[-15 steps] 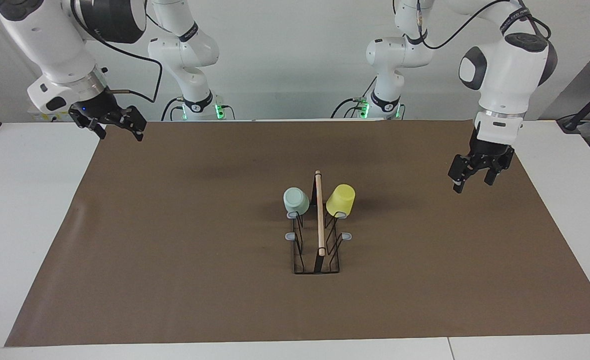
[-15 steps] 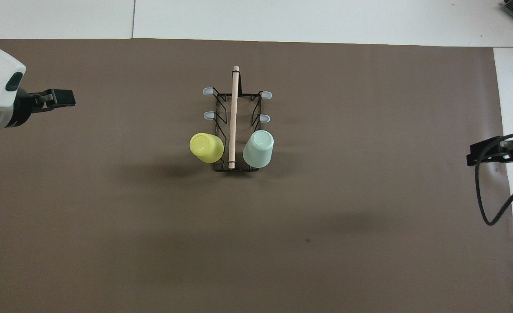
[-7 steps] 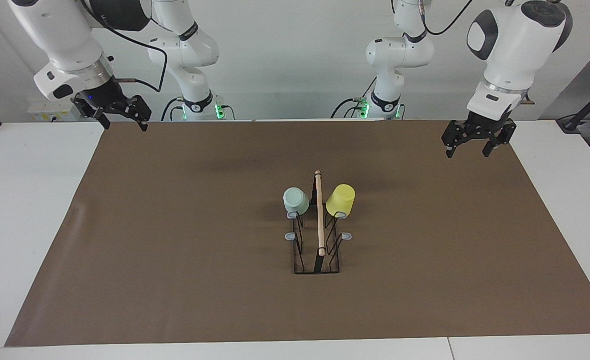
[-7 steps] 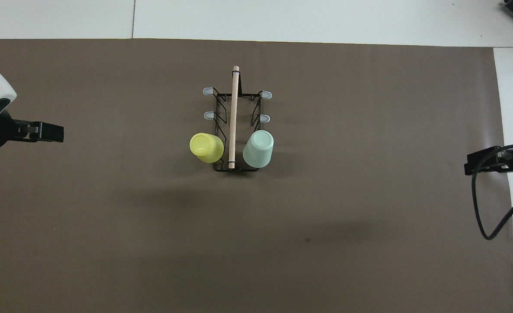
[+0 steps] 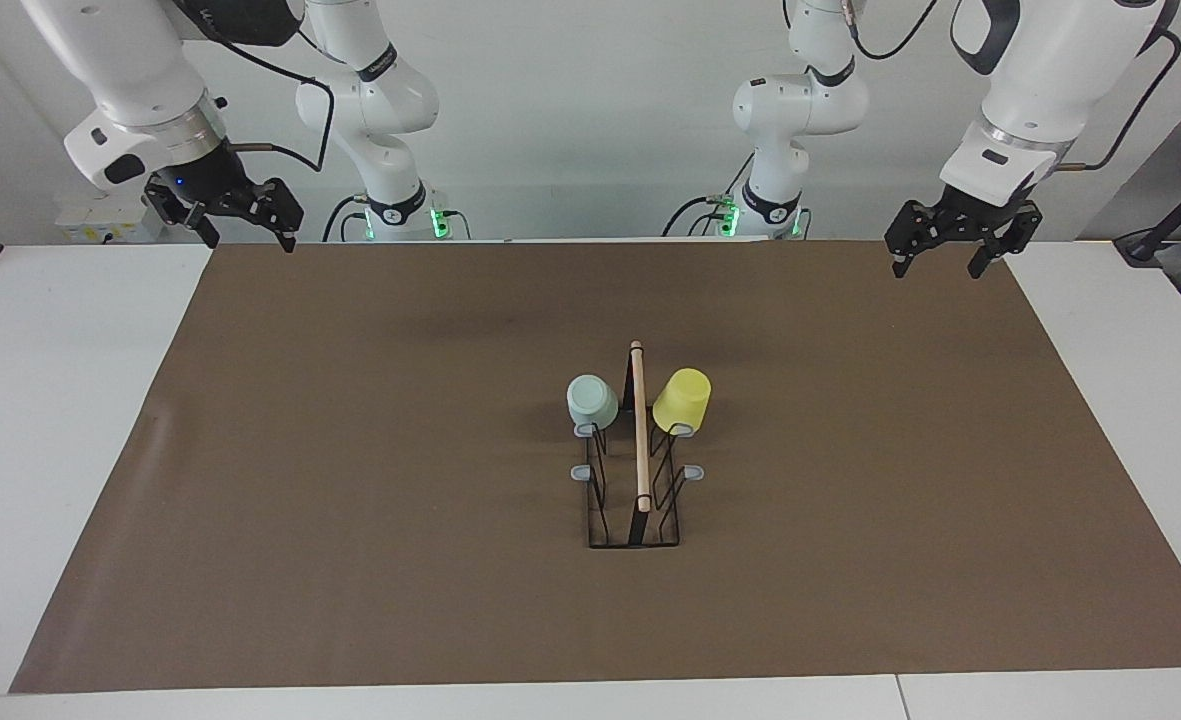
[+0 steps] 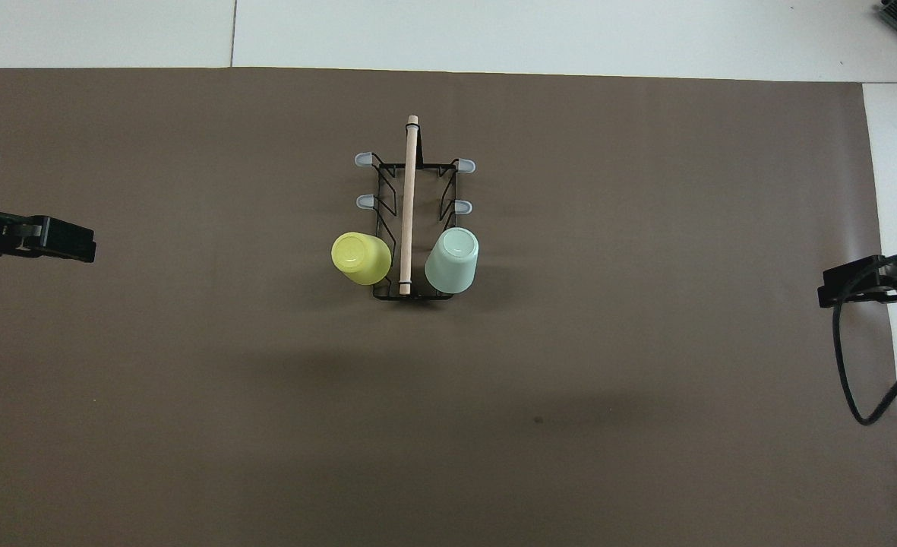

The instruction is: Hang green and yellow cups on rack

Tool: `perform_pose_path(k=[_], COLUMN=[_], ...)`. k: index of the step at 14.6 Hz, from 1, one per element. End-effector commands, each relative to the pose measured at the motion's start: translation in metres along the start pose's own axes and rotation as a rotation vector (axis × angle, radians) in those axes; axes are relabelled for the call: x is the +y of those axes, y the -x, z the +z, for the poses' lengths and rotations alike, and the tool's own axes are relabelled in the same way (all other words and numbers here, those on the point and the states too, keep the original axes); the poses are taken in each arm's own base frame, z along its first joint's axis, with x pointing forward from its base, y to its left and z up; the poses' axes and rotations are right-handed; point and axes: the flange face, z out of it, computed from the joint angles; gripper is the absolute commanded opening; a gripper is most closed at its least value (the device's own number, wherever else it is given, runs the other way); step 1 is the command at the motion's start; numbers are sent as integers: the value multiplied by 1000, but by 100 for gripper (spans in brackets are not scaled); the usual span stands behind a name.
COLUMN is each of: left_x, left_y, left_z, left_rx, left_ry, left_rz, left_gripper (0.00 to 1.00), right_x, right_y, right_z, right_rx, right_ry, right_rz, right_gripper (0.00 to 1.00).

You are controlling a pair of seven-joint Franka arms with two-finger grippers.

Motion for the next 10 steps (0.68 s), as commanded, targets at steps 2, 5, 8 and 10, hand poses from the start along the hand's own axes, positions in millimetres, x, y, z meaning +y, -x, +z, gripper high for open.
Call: perform_pose_path(k=[2,5,8,10], left_x=[-3,7,6,6], left_y=[-3,1,1,1], left_z=[-3,0,-1,0], left_rx=[-37,-54,-61,-62], left_ry=[40,39,38,38], left_rz=[11,26,25,25], left_gripper=[100,100,100,100], right_x=[-1,-2,-2,-2], right_y=[-2,-6,-11,-11], right_z=[-1,-3,-4,-4], right_rx=[2,28,62,61], right_ry=[20,22,16,8], right_rz=[11,4,-6,-5], right_gripper=[100,100,100,100])
